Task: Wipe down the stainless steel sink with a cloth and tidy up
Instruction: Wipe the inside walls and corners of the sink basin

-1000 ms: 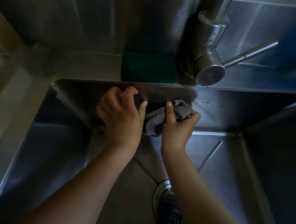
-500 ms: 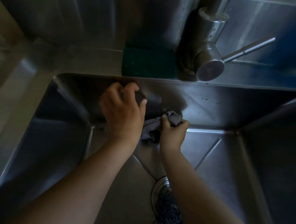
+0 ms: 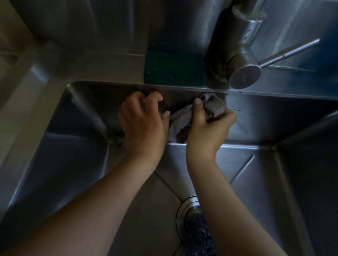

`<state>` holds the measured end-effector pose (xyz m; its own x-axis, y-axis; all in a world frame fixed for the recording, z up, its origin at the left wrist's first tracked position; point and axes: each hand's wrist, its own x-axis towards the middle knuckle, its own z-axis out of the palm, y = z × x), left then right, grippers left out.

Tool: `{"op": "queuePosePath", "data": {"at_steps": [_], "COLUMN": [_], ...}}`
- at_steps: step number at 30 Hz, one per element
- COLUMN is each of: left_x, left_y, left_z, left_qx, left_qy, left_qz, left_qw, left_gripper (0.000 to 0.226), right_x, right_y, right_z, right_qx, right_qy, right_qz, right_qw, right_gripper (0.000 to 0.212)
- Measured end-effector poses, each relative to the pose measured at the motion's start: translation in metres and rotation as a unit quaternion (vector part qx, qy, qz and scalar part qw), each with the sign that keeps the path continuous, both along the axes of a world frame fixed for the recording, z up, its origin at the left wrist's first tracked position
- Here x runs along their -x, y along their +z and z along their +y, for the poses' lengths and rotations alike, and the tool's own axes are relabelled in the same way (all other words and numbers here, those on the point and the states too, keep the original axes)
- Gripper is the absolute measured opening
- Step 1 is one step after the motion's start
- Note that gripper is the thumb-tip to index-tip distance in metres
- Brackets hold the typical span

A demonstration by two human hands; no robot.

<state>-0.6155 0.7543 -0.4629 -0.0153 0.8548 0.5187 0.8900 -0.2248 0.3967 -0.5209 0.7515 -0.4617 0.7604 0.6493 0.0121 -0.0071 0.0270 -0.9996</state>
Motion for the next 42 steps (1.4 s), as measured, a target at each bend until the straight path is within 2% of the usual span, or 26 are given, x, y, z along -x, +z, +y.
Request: {"op": "queuePosePath", "data": {"at_steps": [3, 9, 16, 26, 31, 35, 42], "left_x": [0.001, 0.003, 0.003, -0.001, -0.003, -0.012, -0.042], "left_y": [0.001, 0.002, 0.003, 0.008, 0.016, 0.025, 0.027], "left_z": [-0.001, -0.001, -0.003, -0.016, -0.025, -0.029, -0.034], "left_qx": [0.003, 0.01, 0.04, 0.06, 0.095, 0.081, 0.068], "left_qy": [-0.001, -0.014, -0.021, -0.025, -0.029, -0.034, -0.025], "left_qz": [0.004, -0.009, -0.029, -0.036, -0.048, -0.051, -0.037], "left_qw": [1.0, 1.0, 0.999, 0.997, 0.994, 0.995, 0.997], "left_gripper": [0.037, 0.034, 0.039, 0.045, 0.04, 0.043, 0.046], "right_x": [0.001, -0.015, -0.015, -0.026, -0.034, -0.044, -0.069], "right_y": [-0.02, -0.072, -0.077, -0.04, -0.018, -0.002, 0.016], "right_z": [0.001, -0.004, -0.004, -0.028, -0.046, -0.05, -0.043], "right_qx": [0.032, 0.188, 0.211, 0.124, 0.104, 0.077, 0.018], "right_qy": [0.005, 0.023, 0.005, 0.029, 0.019, 0.035, 0.064], "right_qz": [-0.003, 0.024, 0.03, -0.01, 0.01, 0.043, 0.051], "right_qw": [0.999, 0.982, 0.977, 0.992, 0.994, 0.995, 0.996], "right_gripper": [0.032, 0.036, 0.033, 0.031, 0.031, 0.028, 0.03]}}
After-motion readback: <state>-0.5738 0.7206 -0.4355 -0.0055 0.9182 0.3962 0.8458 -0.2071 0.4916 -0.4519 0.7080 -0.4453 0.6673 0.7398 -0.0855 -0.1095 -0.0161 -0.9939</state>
